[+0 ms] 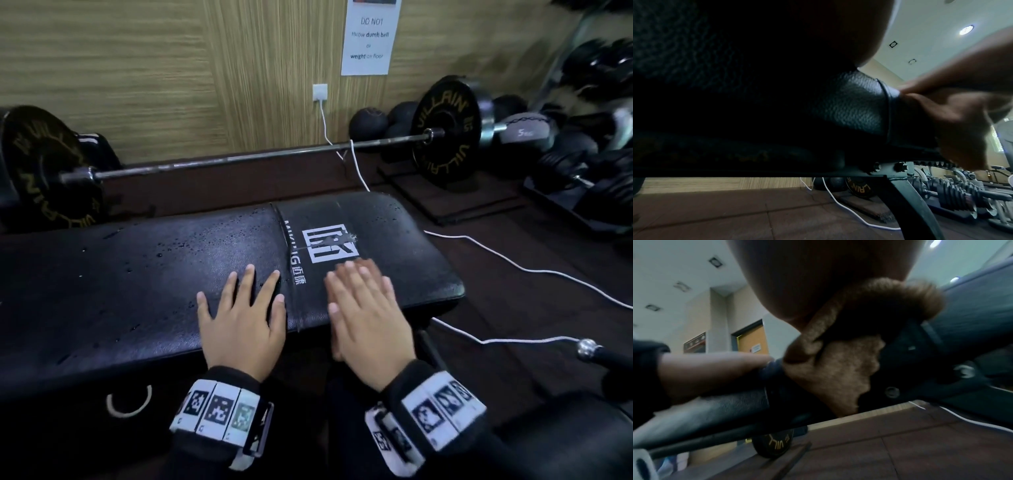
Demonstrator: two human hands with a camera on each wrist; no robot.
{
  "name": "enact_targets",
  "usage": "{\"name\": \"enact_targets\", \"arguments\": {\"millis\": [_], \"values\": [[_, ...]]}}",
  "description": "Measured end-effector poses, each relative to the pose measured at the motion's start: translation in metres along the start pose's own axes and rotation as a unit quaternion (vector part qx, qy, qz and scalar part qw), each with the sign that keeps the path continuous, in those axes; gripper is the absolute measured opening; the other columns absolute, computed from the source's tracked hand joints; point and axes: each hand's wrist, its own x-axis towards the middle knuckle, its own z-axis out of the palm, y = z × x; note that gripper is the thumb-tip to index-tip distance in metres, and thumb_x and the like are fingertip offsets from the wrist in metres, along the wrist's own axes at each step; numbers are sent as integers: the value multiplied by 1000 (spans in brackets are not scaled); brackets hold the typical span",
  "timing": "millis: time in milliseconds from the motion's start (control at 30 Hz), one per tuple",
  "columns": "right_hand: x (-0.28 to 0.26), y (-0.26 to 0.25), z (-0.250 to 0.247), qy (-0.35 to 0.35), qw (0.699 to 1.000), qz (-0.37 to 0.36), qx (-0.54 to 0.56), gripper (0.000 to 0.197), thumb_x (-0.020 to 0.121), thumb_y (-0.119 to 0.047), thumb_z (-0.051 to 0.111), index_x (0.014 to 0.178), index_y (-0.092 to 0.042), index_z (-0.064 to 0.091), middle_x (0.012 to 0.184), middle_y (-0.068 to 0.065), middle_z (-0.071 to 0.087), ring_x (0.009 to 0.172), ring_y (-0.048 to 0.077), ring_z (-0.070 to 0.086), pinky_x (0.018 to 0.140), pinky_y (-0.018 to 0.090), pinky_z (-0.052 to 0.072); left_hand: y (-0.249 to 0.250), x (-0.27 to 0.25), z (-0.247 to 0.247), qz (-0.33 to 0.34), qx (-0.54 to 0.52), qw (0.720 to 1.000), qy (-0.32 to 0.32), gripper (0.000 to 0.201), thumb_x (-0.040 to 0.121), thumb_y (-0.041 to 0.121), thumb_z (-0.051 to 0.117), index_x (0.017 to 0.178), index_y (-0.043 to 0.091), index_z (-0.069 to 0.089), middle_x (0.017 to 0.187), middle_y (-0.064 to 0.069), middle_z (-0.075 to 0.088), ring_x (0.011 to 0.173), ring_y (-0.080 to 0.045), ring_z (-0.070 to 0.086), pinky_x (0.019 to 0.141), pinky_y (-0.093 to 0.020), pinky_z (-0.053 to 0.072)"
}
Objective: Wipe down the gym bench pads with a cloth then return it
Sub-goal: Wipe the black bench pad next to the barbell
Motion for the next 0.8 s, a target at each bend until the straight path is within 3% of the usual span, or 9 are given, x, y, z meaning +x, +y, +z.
{"name": "enact_targets", "arguments": {"millis": [167, 333, 433, 567, 667, 800], "values": [[55, 20, 8, -40, 999, -12, 4, 50, 97, -39, 24, 145, -30, 29, 155, -1, 22, 144, 16, 13, 115, 39, 4, -1, 0, 0, 2, 5, 1000, -6, 61, 87, 55, 4, 140, 49, 34, 153, 10, 30, 144, -13, 21, 113, -53, 5], [78, 105, -13, -71, 988, 137, -4, 50, 100, -37, 27, 148, -32, 17, 158, 1, 10, 144, 19, 6, 115, 43, 6, -1, -1, -2, 2, 0, 1000, -9, 62, 87, 55, 2, 141, 49, 32, 154, 11, 27, 144, -12, 18, 114, -53, 5], [54, 128, -20, -74, 984, 160, -2, 51, 100, -36, 26, 149, -28, 16, 158, 3, 9, 144, 20, 7, 114, 45, 9, 1, 0, -1, -1, 7, 1000, -15, 64, 86, 54, -1, 142, 49, 29, 155, 11, 25, 145, -13, 15, 113, -54, 4], [13, 91, -18, -17, 993, 115, -24, 50, 99, -34, 24, 148, -22, 23, 156, 4, 17, 144, 22, 11, 113, 46, 12, 2, 2, 0, -4, 10, 1000, -15, 63, 86, 53, 1, 141, 48, 31, 155, 10, 26, 145, -14, 16, 114, -54, 6], [3, 39, -10, -5, 999, 44, -21, 56, 93, -40, 18, 146, -25, 29, 155, 2, 22, 144, 20, 13, 115, 42, 9, 3, 1, -2, -1, 5, 1000, -21, 63, 87, 52, 3, 141, 47, 33, 154, 9, 27, 144, -15, 17, 114, -55, 6], [26, 5, 3, 16, 1000, 1, 4, 47, 96, -36, 31, 140, -24, 42, 150, 4, 34, 141, 21, 25, 115, 41, 11, -1, 1, -4, 1, 3, 1000, -26, 57, 90, 54, 6, 142, 50, 28, 156, 14, 22, 144, -11, 14, 114, -51, 5]]}}
